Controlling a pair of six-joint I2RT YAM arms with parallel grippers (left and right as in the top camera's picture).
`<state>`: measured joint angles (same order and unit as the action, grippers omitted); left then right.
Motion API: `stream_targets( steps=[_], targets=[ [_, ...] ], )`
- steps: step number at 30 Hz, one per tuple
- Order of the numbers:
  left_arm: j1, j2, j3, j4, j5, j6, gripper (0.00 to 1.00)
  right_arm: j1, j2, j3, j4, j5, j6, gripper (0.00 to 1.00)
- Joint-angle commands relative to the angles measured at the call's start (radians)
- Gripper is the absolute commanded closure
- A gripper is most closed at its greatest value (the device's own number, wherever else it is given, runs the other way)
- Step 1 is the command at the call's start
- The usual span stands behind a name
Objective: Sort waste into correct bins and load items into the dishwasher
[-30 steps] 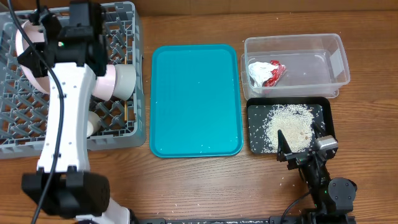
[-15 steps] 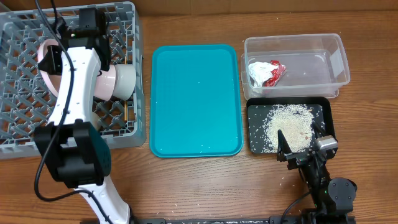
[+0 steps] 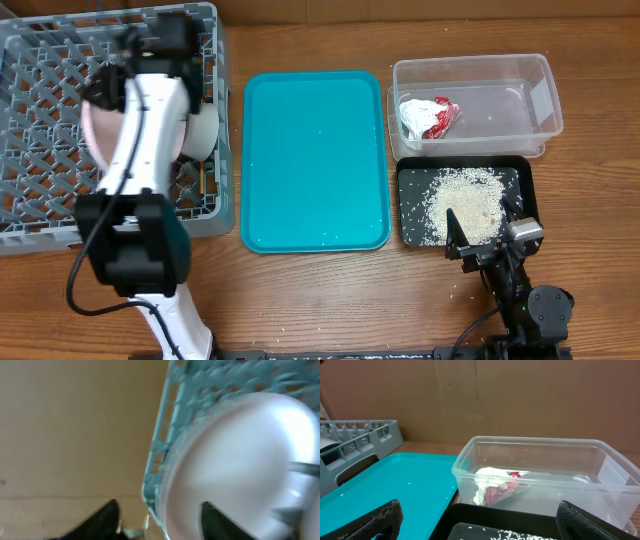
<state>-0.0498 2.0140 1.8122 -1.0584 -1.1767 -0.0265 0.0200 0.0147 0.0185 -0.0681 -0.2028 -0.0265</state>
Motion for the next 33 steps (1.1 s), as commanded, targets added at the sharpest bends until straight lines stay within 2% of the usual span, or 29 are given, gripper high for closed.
stream_targets(
  steps=[1,6,10,15,17,18,26,28,33],
  targets=[
    [-0.109,-0.034,-0.003,-0.022,0.065,0.003,0.38,-0.003,-0.012,-0.011,0.007,0.002,0.004,0.00],
    [-0.225,-0.075,-0.002,-0.121,0.139,-0.102,0.36,-0.003,-0.012,-0.011,0.007,0.002,0.004,0.00],
    [-0.297,-0.162,0.010,-0.224,0.270,-0.181,0.38,-0.003,-0.012,-0.011,0.008,0.002,0.004,0.00],
    [-0.365,-0.340,0.041,-0.317,0.560,-0.214,0.42,-0.003,-0.012,-0.011,0.007,0.002,0.004,0.01],
    [-0.401,-0.421,0.044,-0.342,0.689,-0.214,0.31,-0.003,-0.012,-0.011,0.008,0.002,0.004,0.00],
    [-0.425,-0.466,0.044,-0.355,0.751,-0.214,0.00,-0.003,-0.012,-0.011,0.007,0.002,0.004,0.00],
    [-0.640,-0.735,0.044,-0.378,1.151,-0.214,0.00,-0.003,-0.012,-0.011,0.007,0.002,0.004,0.00],
    [-0.655,-0.753,0.044,-0.389,1.172,-0.214,0.00,-0.003,-0.012,-0.011,0.007,0.002,0.004,0.00],
    [-0.656,-0.768,0.044,-0.473,1.094,-0.218,0.00,-0.003,-0.012,-0.011,0.007,0.002,0.004,0.00]
  ],
)
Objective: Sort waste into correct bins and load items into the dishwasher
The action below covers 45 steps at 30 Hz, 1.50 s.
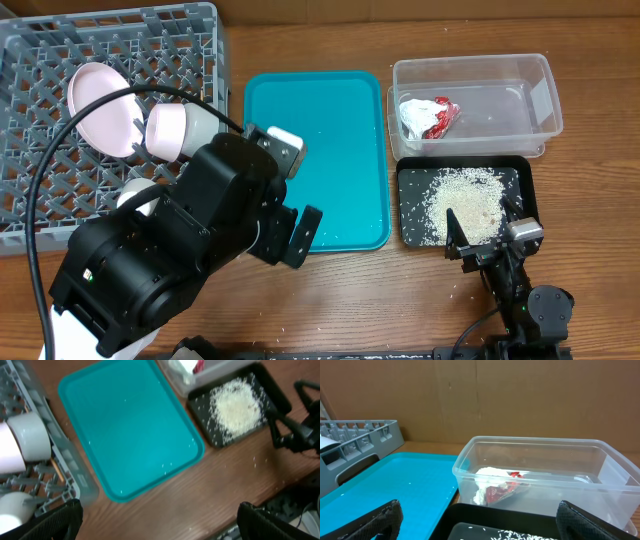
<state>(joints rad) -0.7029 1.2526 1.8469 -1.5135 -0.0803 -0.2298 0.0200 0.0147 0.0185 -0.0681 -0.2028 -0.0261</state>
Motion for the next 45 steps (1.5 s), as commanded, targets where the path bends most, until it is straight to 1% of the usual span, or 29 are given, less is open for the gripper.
stream_targets(
  steps=[1,3,5,7,9,12,13,16,19,26,30,34,35,41,45],
  targets=[
    [-0.002,-0.011,0.009,-0.013,-0.047,-0.038,0.00,-0.003,-0.012,-0.011,0.007,0.002,0.004,0.00],
    [-0.003,-0.019,0.007,0.039,-0.145,-0.055,0.00,-0.003,-0.012,-0.011,0.008,0.002,0.004,0.00],
    [0.000,-0.026,0.004,0.122,-0.220,-0.052,0.00,-0.003,-0.012,-0.011,0.007,0.002,0.004,0.00],
    [0.018,-0.042,-0.016,0.232,-0.240,-0.008,0.00,-0.003,-0.012,-0.011,0.007,0.002,0.004,0.00],
    [0.055,-0.071,-0.063,0.363,-0.189,0.075,0.00,-0.003,-0.012,-0.011,0.007,0.002,0.004,0.00],
    [0.144,-0.138,-0.184,0.557,-0.014,0.204,0.00,-0.003,-0.012,-0.011,0.007,0.002,0.004,0.00],
    [0.173,-0.165,-0.230,0.610,0.040,0.228,0.00,-0.003,-0.012,-0.011,0.007,0.002,0.004,0.00],
    [0.254,-0.269,-0.408,0.767,0.172,0.249,0.00,-0.003,-0.012,-0.011,0.007,0.002,0.004,0.00],
    [0.303,-0.389,-0.596,0.896,0.211,0.249,0.00,-0.003,-0.012,-0.011,0.008,0.002,0.004,0.00],
    [0.364,-0.706,-1.001,1.091,0.209,0.250,0.00,-0.003,-0.012,-0.011,0.007,0.002,0.004,0.00],
    [0.395,-0.881,-1.200,1.174,0.209,0.236,0.00,-0.003,-0.012,-0.011,0.007,0.002,0.004,0.00],
    [0.418,-1.021,-1.355,1.232,0.206,0.222,0.00,-0.003,-0.012,-0.011,0.008,0.002,0.004,0.00],
    [0.425,-1.073,-1.419,1.268,0.204,0.222,0.00,-0.003,-0.012,-0.011,0.007,0.002,0.004,0.00],
    [0.448,-1.216,-1.624,1.415,0.190,0.223,0.00,-0.003,-0.012,-0.011,0.007,0.002,0.004,0.00],
    [0.456,-1.249,-1.733,1.497,0.174,0.223,0.00,-0.003,-0.012,-0.011,0.007,0.002,0.004,0.00]
  ],
)
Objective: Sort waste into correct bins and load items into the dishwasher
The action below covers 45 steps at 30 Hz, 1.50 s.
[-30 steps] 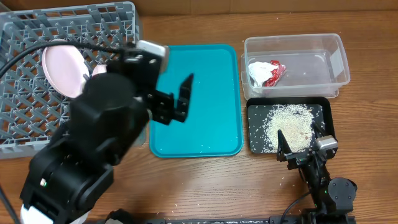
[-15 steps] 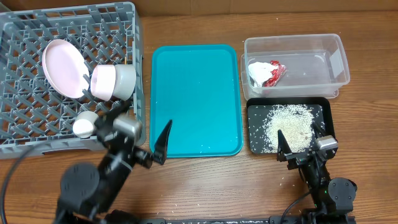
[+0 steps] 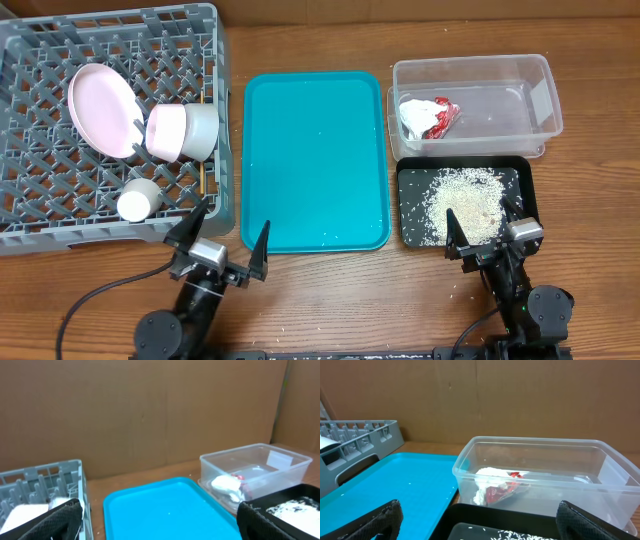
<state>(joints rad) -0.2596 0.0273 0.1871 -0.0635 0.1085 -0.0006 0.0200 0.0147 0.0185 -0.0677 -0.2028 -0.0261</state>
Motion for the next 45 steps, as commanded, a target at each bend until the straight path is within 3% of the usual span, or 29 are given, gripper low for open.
stream_targets(
  steps=[1,5,12,17,45],
  targets=[
    [0.013,-0.024,-0.099,0.070,-0.015,-0.006,0.00,-0.003,-0.012,-0.011,0.007,0.002,0.004,0.00],
    [0.013,-0.024,-0.177,0.140,-0.014,-0.006,0.00,-0.003,-0.012,-0.011,0.007,0.002,0.004,0.00],
    [0.013,-0.024,-0.182,0.106,-0.011,-0.006,0.00,-0.003,-0.012,-0.011,0.007,0.002,0.004,0.00],
    [0.013,-0.023,-0.182,-0.013,-0.013,-0.006,0.00,-0.003,-0.012,-0.011,0.007,0.002,0.004,0.00],
    [0.013,-0.015,-0.182,-0.007,-0.014,-0.006,0.00,-0.003,-0.012,-0.011,0.007,0.002,0.004,0.00]
  ],
)
